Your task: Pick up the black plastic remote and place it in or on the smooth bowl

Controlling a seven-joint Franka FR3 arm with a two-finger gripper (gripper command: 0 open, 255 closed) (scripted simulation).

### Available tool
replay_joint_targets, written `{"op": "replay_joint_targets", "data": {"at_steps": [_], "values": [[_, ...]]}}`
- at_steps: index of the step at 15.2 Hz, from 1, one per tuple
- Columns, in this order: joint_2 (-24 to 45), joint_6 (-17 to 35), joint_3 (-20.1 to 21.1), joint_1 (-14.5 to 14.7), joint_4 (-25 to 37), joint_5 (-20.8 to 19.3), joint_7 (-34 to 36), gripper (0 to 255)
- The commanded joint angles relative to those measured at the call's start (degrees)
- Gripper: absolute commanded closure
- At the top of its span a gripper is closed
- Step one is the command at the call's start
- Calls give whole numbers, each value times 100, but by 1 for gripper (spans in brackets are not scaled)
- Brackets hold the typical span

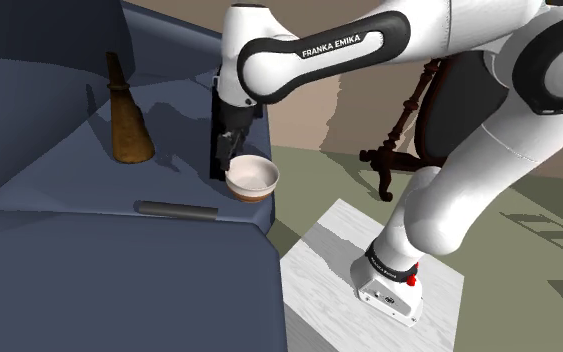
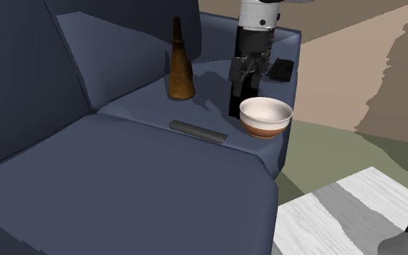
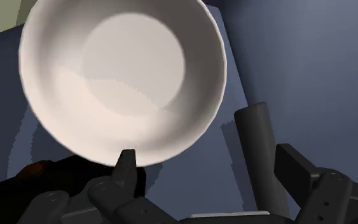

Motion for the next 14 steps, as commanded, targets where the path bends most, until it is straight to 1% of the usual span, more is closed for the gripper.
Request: {"op": "replay_joint_targets", "data": {"at_steps": [1,5,10,14], "values": [[374,177,116,93,117,-31,-2,0],[1078,498,330,272,493,-170,34,0],[1972,801,567,511,1057,-447,120,0],[2119,1017,575,523,982,-496,152,0]]}}
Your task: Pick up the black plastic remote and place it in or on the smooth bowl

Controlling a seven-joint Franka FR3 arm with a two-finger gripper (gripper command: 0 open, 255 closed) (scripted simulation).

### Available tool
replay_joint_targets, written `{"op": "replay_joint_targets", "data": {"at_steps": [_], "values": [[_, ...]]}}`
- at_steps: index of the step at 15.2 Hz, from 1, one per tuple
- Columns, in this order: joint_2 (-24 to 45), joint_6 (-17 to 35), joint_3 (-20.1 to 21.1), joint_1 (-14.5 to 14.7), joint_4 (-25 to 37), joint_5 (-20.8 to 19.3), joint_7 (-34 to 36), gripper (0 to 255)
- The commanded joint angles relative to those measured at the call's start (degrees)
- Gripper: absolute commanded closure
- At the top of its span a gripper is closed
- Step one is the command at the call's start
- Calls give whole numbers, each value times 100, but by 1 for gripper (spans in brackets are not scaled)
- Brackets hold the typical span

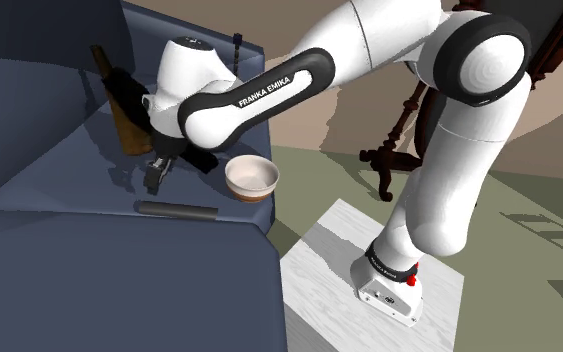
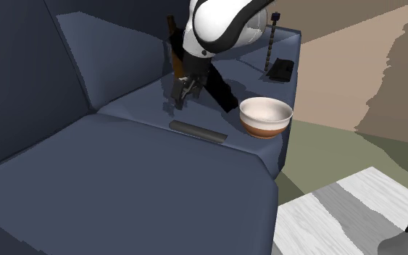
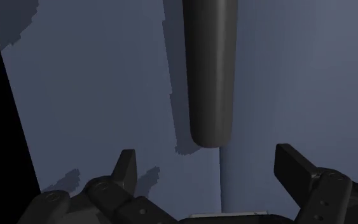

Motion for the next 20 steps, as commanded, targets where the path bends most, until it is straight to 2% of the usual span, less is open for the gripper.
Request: {"op": "replay_joint_targets", "data": {"at_steps": [1,4,12,13,20], "values": [[157,-1236,-7,53,-159,-63,177,0],[324,-989,-20,75,-244,-117,215,0],[324,-989,-21,76,-244,-117,214,0],[324,-989,-21,76,-244,-117,214,255],[317,-995,-23,71,-245,-114,206,255]]}}
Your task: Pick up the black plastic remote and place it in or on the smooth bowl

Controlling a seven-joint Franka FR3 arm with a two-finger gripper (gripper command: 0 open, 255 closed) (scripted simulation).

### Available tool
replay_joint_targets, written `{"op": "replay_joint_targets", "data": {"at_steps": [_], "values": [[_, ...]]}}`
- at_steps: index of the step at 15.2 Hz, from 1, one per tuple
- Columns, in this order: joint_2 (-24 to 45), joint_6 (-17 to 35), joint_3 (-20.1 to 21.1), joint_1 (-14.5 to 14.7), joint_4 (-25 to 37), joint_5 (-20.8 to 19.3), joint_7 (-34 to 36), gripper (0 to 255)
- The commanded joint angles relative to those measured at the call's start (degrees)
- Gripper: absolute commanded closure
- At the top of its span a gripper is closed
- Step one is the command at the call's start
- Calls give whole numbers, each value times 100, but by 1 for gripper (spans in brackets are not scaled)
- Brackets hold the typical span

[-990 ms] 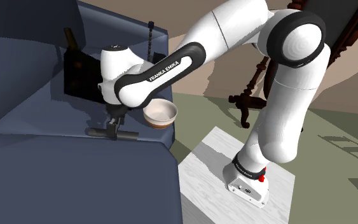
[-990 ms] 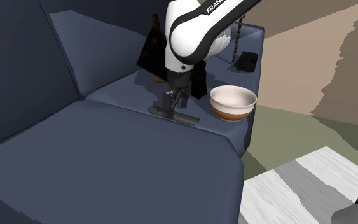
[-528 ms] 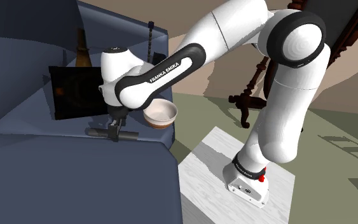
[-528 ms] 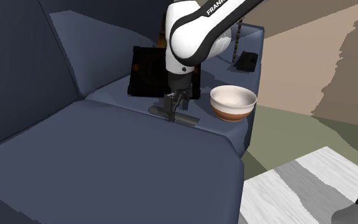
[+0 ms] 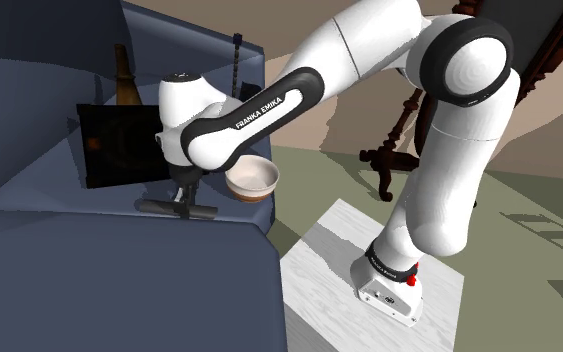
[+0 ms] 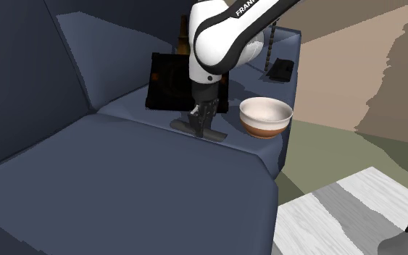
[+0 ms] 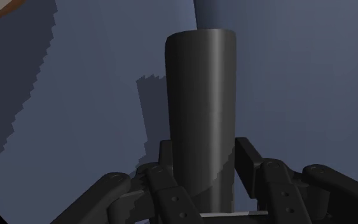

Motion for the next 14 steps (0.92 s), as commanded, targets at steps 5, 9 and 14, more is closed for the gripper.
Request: {"op": "replay_joint_targets", "data": {"at_steps": [5,9,14], "values": [[-127,-207,19,-4,63,45,-13,255],[-302,-486,33,-19,172,99,-41,255],[-497,-840,43,-33,337,158,-68,255]]}}
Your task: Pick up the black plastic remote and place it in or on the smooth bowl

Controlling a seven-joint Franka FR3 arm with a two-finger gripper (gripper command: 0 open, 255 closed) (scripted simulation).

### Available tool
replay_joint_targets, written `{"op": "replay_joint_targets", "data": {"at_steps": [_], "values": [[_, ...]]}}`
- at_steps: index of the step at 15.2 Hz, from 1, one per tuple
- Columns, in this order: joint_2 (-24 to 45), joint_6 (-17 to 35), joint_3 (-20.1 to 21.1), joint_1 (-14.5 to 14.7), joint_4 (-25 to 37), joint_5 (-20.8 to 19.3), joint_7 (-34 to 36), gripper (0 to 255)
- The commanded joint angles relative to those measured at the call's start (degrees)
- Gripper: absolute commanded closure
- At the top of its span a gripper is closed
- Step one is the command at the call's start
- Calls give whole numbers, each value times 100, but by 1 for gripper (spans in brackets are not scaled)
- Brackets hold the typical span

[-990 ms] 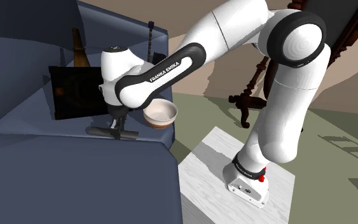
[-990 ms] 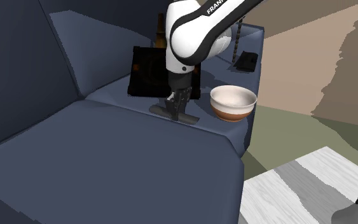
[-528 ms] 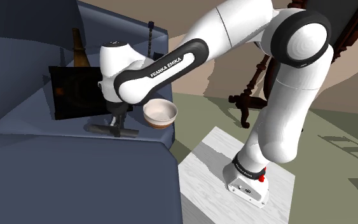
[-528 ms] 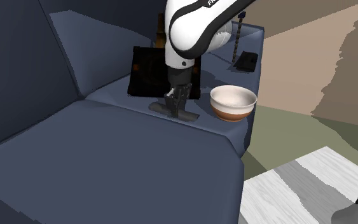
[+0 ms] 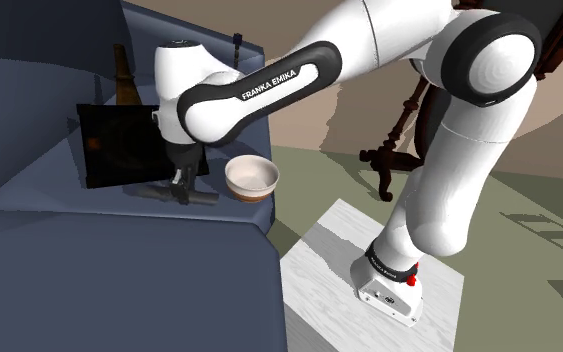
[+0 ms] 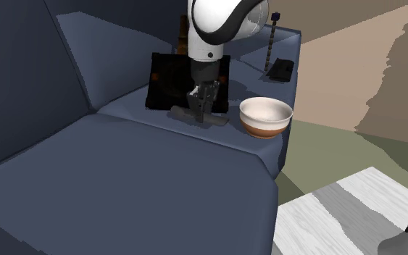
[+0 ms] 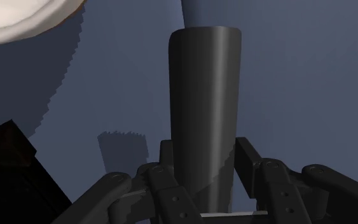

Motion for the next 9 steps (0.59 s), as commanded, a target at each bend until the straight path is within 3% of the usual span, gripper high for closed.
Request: {"op": "replay_joint_targets", "data": {"at_steps": [1,9], "values": [[-70,-152,4,-3,82,20,-6,255],[-317,-729,10,-20,419,87,-32,255]]}}
